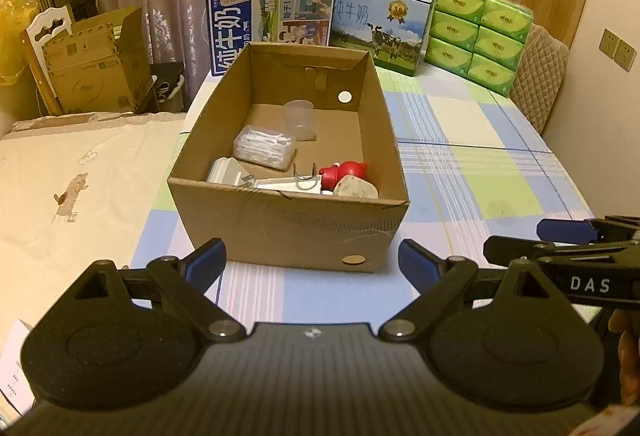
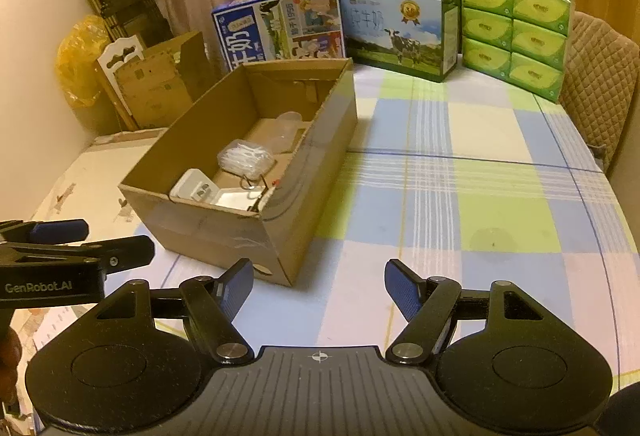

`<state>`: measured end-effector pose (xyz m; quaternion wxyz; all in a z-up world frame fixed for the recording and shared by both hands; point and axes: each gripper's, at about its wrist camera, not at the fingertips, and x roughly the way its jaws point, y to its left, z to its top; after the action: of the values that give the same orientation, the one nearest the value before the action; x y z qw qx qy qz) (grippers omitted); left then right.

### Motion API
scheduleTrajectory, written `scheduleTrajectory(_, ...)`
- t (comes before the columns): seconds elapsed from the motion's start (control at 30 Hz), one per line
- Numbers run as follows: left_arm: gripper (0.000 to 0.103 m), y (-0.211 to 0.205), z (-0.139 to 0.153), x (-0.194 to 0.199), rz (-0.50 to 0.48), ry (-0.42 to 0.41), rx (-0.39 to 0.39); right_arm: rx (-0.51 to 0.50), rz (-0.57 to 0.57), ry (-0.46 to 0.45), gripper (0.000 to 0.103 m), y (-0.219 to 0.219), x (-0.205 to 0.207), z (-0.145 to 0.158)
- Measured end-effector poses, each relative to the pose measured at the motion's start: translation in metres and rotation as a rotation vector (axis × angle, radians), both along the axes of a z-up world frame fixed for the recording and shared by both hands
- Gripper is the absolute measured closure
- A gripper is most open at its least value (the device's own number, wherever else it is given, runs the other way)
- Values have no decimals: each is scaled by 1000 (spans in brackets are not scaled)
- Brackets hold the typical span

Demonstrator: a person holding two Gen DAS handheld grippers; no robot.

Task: Organize rigid objects

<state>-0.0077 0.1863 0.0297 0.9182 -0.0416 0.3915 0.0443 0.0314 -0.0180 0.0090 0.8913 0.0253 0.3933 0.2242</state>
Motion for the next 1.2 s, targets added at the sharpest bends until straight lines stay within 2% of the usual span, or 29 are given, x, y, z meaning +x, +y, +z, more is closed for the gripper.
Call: scheduleTrajectory(1.2,12,-5,-5,1,-12,6,-2,-4,-12,23,33,-2,3,-4)
